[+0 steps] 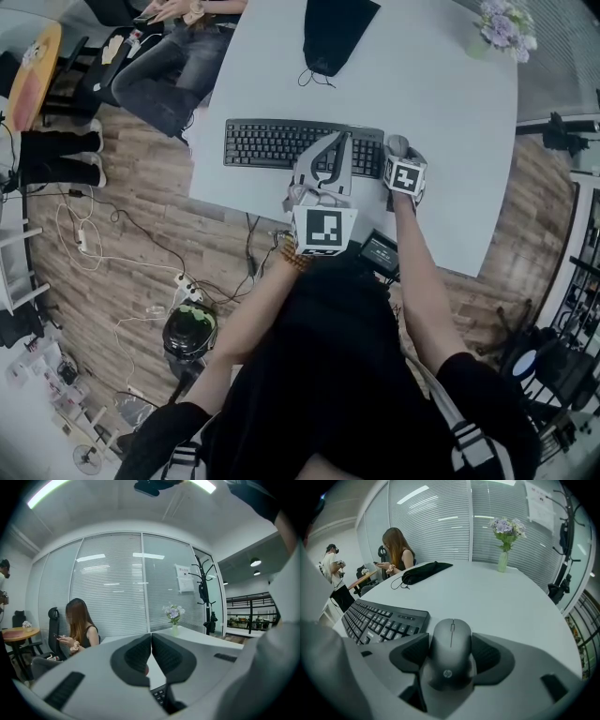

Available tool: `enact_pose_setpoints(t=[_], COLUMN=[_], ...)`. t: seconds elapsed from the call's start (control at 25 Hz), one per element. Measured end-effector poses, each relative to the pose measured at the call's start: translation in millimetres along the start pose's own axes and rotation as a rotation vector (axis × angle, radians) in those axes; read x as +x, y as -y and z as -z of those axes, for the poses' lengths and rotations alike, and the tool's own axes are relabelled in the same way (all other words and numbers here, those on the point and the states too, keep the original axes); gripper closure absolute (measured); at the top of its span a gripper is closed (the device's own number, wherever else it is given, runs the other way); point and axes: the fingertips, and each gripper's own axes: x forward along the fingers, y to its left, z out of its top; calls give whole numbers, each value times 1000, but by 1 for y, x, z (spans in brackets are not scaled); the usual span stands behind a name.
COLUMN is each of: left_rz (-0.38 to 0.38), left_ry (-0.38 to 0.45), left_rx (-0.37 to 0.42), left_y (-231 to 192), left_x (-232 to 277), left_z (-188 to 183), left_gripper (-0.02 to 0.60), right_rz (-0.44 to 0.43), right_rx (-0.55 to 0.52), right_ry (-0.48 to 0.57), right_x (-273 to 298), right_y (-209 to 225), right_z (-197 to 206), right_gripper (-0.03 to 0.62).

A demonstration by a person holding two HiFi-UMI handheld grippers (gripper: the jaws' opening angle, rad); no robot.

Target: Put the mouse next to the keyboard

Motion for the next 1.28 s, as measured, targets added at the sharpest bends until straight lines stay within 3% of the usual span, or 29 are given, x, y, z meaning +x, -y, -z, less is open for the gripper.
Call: enact_pose_setpoints(t=[0.4, 0.8, 1.28], left_rz=[-2, 6, -8], left_ry=[31, 25, 73], left_rx=[-3, -8, 2], left_y=[-5, -6, -15], left_x=[-5, -8, -8], left_z=[-12, -11, -25], left_gripper=[569, 569, 569], right_rz=[-2, 2, 29], right_rx=[9, -6, -28], right_ry=[30, 73, 120], right_x=[-12, -27, -49], right_y=[-2, -5, -8], right_z=[-13, -32, -57], right_gripper=[275, 275, 276])
